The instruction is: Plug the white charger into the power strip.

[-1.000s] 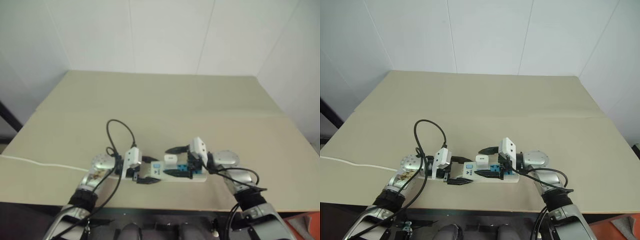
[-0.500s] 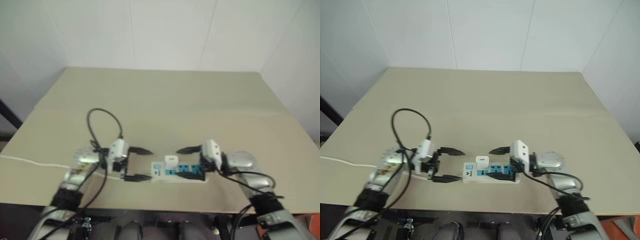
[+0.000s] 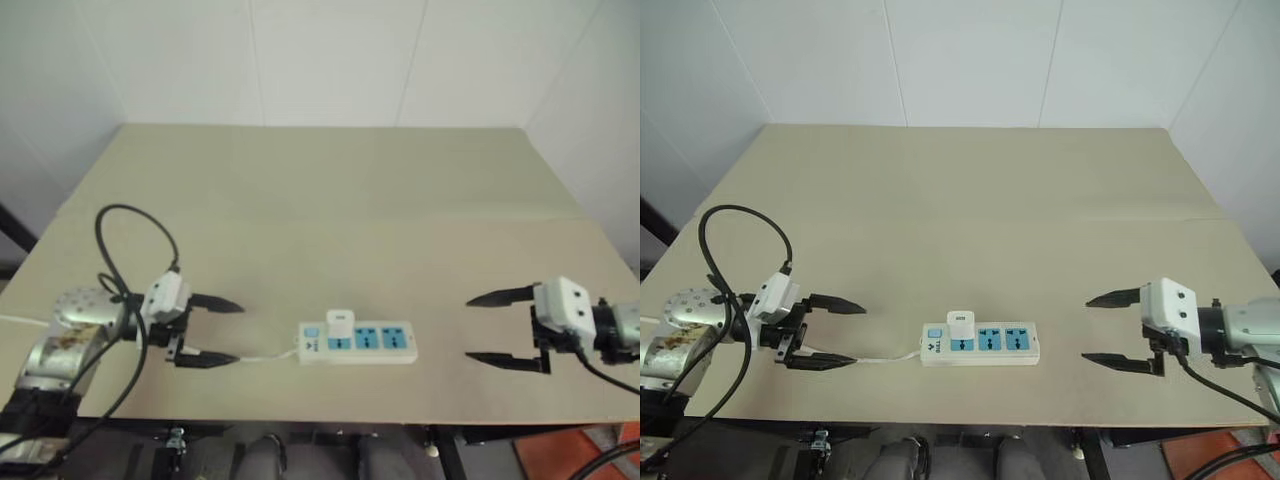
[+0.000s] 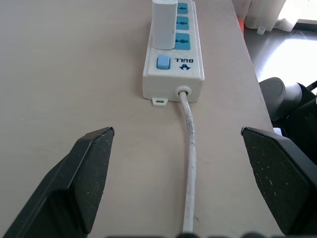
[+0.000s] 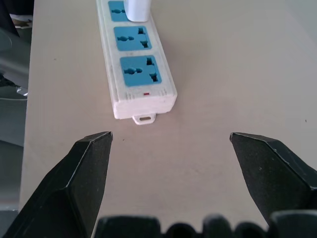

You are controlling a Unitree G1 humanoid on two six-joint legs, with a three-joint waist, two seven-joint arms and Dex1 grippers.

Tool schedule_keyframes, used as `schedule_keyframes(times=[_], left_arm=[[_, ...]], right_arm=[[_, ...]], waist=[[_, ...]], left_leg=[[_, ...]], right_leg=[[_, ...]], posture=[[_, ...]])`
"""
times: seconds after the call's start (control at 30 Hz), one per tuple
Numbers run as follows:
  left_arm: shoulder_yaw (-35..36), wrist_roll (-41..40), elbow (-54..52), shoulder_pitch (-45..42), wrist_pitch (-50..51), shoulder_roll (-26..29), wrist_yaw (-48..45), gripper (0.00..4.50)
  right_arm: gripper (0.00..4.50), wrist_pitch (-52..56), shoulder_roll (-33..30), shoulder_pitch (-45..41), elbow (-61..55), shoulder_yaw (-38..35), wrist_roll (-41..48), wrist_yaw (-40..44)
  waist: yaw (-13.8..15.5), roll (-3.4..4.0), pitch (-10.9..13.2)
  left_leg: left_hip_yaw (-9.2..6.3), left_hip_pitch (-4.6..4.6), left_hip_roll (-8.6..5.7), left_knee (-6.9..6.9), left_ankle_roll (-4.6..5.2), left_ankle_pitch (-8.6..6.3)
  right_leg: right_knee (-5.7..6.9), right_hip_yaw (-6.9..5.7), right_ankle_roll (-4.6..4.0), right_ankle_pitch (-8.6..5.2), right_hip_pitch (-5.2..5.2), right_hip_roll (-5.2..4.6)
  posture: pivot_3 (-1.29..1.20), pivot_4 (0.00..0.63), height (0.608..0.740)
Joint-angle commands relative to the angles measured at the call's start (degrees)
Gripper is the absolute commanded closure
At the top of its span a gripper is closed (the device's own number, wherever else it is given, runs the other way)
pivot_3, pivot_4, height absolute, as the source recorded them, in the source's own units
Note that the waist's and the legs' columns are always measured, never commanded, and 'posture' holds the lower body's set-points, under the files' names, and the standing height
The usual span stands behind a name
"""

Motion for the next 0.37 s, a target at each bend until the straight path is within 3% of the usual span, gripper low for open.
schedule_keyframes(times=[0.03, 0.37], left_arm=[[1.53, -0.99, -2.46, 0.77, 0.46, 0.1, 0.98, 0.03], [1.26, -0.78, -3.3, 1.84, 0.79, 0.03, 2.24, 0.03]], right_arm=[[0.0, 0.48, -0.7, 1.77, -2.5, -2.96, 0.57, -0.74], [0.0, -0.37, -0.86, 3.41, -2.29, -3.82, -0.25, -2.41]], waist=[[0.01, -0.04, 0.02], [0.06, -0.07, 0.06]], left_leg=[[0.0, 0.03, 0.0, 0.0, 0.0, 0.0], [0.02, 0.02, 0.0, 0.04, -0.01, 0.0]], right_leg=[[0.01, 0.0, 0.0, 0.0, 0.02, 0.0], [0.01, 0.02, 0.01, 0.02, 0.04, 0.0]], posture=[[0.0, 0.15, 0.74], [0.0, 0.15, 0.74]])
